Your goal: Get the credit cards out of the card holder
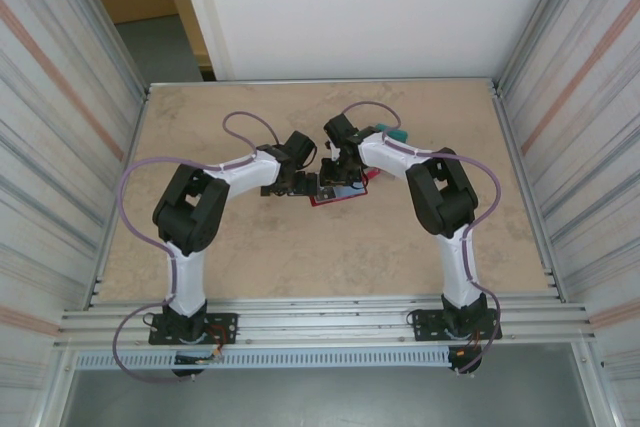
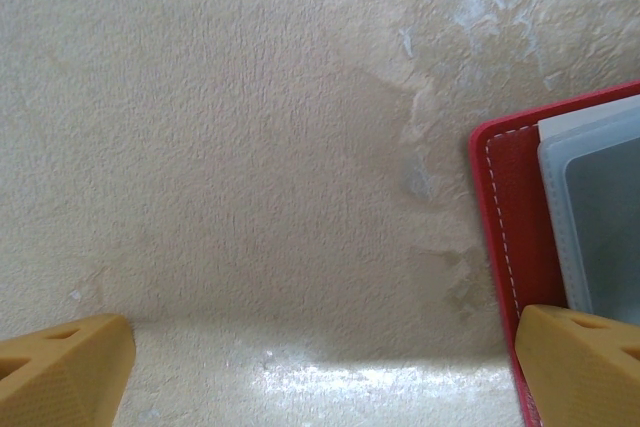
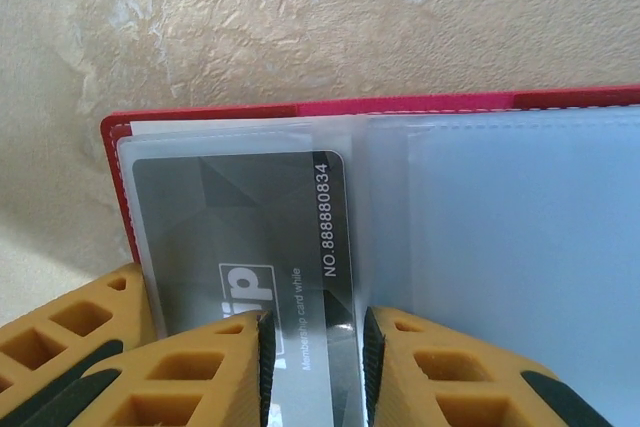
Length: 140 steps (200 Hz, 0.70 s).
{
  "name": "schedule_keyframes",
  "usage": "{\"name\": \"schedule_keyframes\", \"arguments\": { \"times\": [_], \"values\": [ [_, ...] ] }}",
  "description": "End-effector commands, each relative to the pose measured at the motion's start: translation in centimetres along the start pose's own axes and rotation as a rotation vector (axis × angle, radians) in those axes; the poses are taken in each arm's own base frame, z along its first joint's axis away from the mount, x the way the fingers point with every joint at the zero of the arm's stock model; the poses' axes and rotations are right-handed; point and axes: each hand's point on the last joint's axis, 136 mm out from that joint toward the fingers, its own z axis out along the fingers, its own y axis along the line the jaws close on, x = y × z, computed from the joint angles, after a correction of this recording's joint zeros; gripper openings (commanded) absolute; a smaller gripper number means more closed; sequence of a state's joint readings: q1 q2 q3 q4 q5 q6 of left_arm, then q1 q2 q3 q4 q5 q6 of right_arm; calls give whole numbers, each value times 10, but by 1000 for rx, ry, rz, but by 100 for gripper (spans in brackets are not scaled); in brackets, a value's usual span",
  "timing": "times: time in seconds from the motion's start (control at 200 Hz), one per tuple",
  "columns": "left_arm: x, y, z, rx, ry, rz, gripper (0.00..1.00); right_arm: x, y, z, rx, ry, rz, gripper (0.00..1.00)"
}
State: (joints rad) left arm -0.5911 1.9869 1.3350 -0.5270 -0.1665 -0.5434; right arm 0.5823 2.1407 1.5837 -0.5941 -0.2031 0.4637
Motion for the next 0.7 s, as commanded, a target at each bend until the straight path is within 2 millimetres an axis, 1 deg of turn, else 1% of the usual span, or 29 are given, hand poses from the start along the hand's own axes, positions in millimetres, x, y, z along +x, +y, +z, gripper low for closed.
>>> {"name": "schedule_keyframes", "arguments": {
  "times": [0.0,0.15,0.281,0.346,0.406,0.466,0.541,0.621,0.697],
  "values": [
    [23,27,12,-107,86,3,99,10,-4,11,5,45,13,31],
    [23,27,11,-107,84,4,99,15,-5,14,27,61,-5,31],
    [23,28,10,-111,83,5,99,18,-11,16,67,78,-12,32],
    [23,28,10,-112,82,6,99,21,-18,16,111,92,-16,35],
    [23,28,10,-112,83,5,99,24,-26,17,161,101,-20,35],
    [23,29,10,-113,84,4,99,26,-29,17,176,108,-25,36],
    [22,28,10,-112,82,3,99,30,-27,21,158,121,-24,36],
    [21,28,10,-112,81,2,99,34,-20,26,115,136,-21,36],
    [22,27,10,-113,83,6,99,37,-7,30,38,152,-10,36]
  ]
}}
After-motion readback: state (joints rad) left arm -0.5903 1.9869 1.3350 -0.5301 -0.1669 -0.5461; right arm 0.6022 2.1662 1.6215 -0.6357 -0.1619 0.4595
